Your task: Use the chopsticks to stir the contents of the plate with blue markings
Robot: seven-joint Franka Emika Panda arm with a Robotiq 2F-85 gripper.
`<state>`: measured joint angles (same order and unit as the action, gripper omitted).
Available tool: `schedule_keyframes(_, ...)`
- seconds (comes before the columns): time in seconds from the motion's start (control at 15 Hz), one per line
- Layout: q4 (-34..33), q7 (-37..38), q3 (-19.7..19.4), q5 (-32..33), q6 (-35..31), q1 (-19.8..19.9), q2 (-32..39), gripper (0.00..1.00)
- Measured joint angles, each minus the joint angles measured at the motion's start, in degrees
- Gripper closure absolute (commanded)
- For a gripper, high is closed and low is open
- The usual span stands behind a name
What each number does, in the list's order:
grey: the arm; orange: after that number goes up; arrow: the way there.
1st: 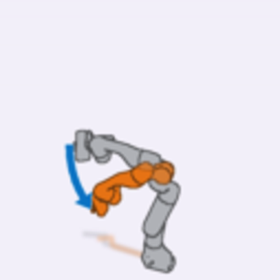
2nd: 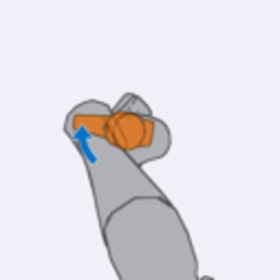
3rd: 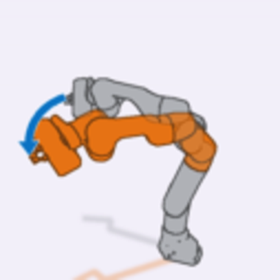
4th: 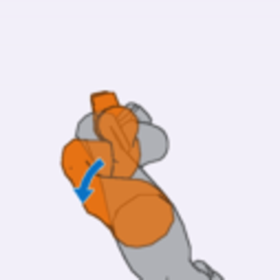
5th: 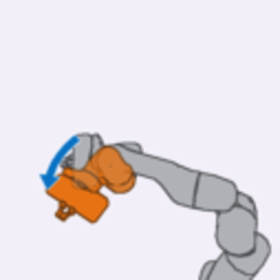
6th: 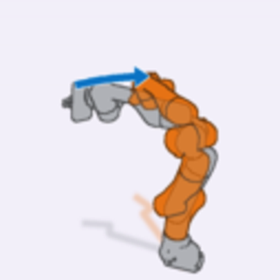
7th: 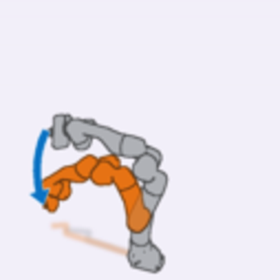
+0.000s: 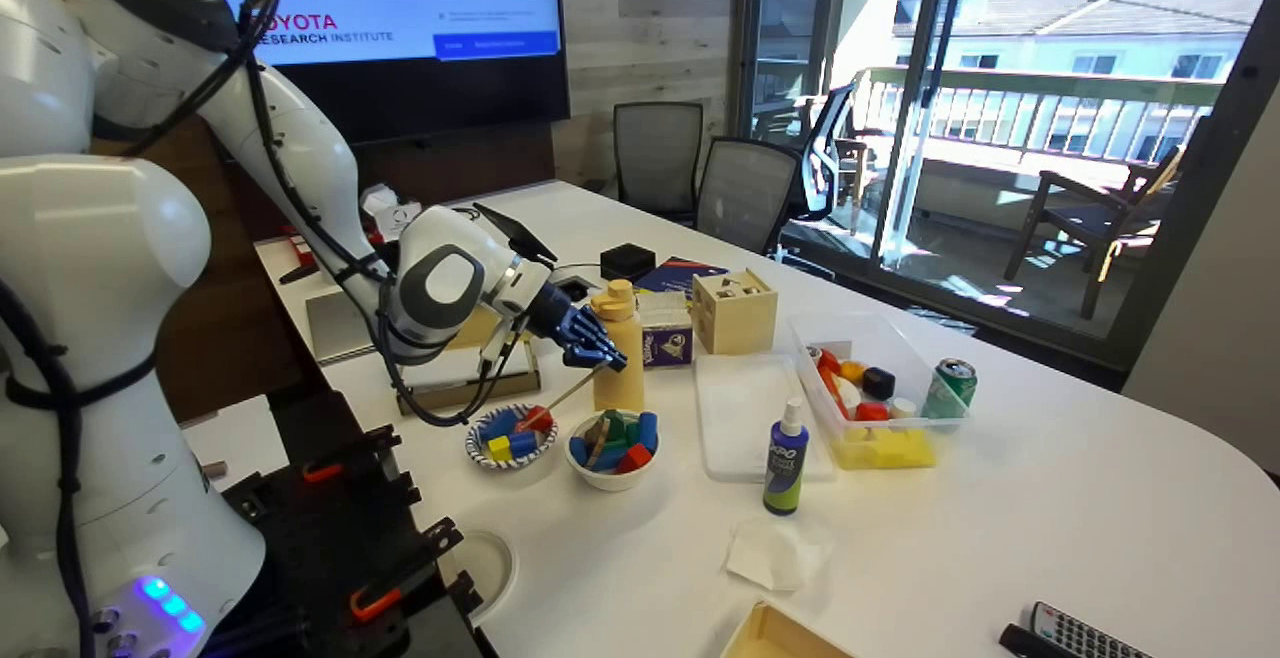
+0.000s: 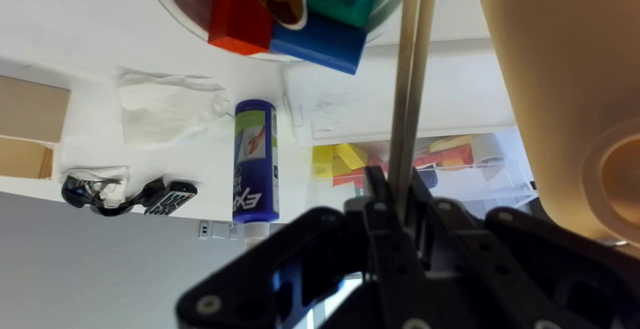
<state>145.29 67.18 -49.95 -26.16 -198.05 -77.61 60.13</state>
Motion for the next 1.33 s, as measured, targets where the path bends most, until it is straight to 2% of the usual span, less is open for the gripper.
schedule_keyframes(0.47,-1.28,4.13,0.18,0.32,0.0,-2.58,2.96,0.97)
schedule_keyframes(1.07,1.75,4.15,-0.36,1.19,0.01,-2.43,3.17,0.97)
schedule_keyframes(1.33,1.16,6.02,-1.14,1.13,0.0,-2.45,3.26,0.97)
